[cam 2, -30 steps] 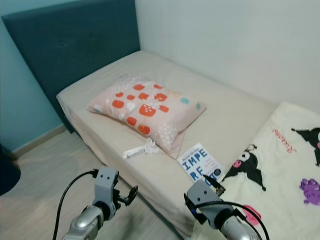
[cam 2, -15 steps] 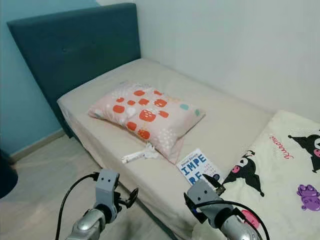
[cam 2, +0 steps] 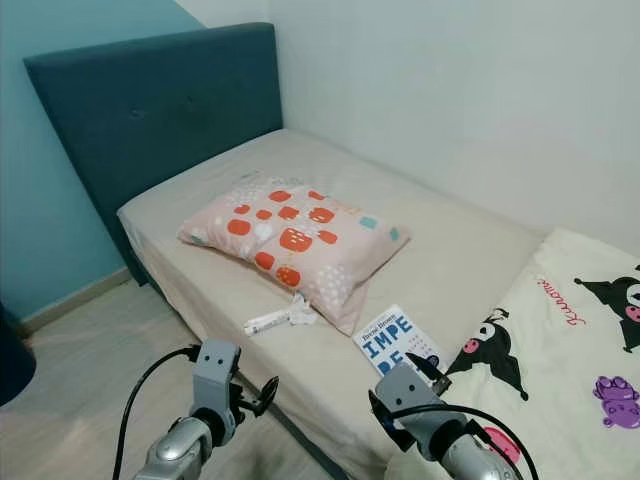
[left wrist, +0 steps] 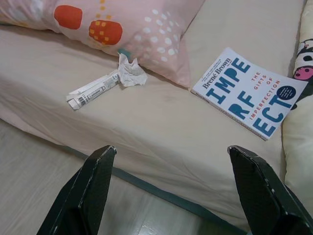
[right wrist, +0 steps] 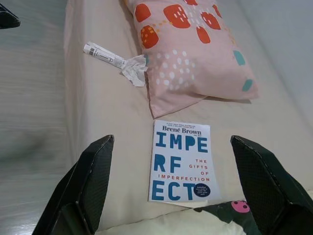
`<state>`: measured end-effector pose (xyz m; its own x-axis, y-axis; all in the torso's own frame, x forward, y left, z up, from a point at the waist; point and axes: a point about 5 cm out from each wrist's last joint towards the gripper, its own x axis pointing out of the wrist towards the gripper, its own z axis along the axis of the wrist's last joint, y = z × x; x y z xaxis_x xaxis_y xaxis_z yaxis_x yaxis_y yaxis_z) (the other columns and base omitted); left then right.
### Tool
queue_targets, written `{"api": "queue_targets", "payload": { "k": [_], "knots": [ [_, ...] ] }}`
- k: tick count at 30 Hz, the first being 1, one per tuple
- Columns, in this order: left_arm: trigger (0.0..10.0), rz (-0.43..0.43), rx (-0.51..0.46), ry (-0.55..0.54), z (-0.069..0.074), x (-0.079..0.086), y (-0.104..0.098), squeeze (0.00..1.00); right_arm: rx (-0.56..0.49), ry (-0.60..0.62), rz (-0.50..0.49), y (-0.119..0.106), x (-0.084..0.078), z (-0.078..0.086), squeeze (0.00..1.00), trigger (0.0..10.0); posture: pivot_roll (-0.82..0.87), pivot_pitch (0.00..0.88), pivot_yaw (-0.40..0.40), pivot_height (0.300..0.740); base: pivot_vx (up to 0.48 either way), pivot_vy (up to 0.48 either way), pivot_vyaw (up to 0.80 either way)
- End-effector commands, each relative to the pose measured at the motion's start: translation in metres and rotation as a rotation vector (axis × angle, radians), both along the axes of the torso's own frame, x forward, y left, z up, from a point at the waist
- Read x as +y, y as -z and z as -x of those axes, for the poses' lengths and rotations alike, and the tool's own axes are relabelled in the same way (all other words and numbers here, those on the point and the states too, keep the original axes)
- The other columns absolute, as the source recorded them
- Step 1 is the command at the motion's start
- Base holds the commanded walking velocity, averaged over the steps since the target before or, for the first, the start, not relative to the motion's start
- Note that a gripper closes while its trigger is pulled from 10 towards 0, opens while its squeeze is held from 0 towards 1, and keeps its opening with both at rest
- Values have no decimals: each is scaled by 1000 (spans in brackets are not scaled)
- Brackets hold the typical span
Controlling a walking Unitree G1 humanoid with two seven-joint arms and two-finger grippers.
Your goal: Clean up the room
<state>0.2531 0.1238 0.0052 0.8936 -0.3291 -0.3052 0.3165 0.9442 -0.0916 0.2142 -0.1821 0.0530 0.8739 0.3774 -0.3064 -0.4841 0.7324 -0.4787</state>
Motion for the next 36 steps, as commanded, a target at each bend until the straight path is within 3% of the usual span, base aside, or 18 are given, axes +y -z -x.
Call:
{"api": "queue_targets", "payload": {
  "k": [1, 36],
  "knots": [
    [10000, -5, 9, -6, 1, 2, 3, 0, 10, -5, -10, 4, 1, 1, 0, 10000, -153, 0, -30, 740, 0, 0, 0],
    [10000, -12, 17, 21, 7, -3, 10, 0, 23, -1, -31, 8, -3, 9, 0, 10000, -145, 0, -42, 740, 0, 0, 0]
  ]
}}
